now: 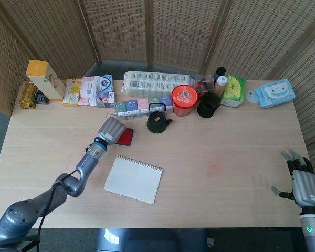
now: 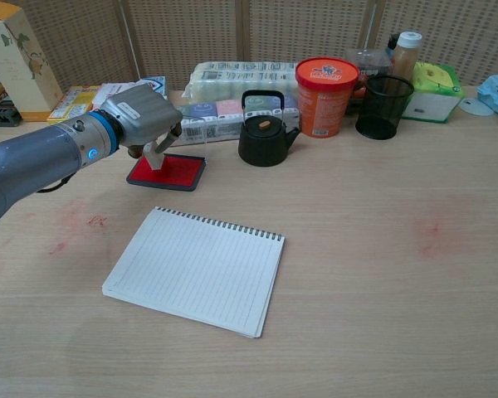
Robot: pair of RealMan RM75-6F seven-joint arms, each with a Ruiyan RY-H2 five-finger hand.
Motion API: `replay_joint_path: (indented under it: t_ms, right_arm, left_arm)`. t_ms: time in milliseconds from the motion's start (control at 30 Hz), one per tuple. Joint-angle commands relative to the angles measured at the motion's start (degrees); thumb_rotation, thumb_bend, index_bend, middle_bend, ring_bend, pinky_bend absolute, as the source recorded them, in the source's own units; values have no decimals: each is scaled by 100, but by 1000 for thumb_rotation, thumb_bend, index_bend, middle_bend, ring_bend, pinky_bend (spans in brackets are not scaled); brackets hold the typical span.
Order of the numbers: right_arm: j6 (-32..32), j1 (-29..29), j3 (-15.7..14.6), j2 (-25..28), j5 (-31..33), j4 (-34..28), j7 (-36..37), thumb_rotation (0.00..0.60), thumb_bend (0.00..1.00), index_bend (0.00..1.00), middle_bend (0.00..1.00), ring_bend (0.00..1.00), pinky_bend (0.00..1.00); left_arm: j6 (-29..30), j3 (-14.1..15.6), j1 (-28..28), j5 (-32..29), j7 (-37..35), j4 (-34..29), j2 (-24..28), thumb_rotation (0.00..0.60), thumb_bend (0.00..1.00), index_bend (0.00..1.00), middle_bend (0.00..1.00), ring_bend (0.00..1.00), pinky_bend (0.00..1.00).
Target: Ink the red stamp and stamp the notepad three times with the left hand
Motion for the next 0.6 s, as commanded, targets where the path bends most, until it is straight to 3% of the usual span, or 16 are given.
replay_joint_path:
  t_ms: [33, 367, 600]
  right_arm:
    - [202, -48, 0, -100, -228, 144, 111, 600, 72, 0, 0, 0, 0]
    - [829, -154, 21, -444, -922, 658, 526, 600, 76, 0, 0, 0, 0]
    - [971, -190, 25, -536, -1061, 807, 604, 600, 77, 0, 0, 0, 0]
  left_arm:
    - [-14, -13, -9, -20, 11, 31, -21, 600, 368, 686, 1000, 1000, 1000]
    - [8, -22, 6, -52, 42, 54, -23, 600, 367, 686, 1000, 1000, 1000]
    - [2, -33, -3, -76, 83, 18, -15, 600, 367, 694, 1000, 1000, 1000]
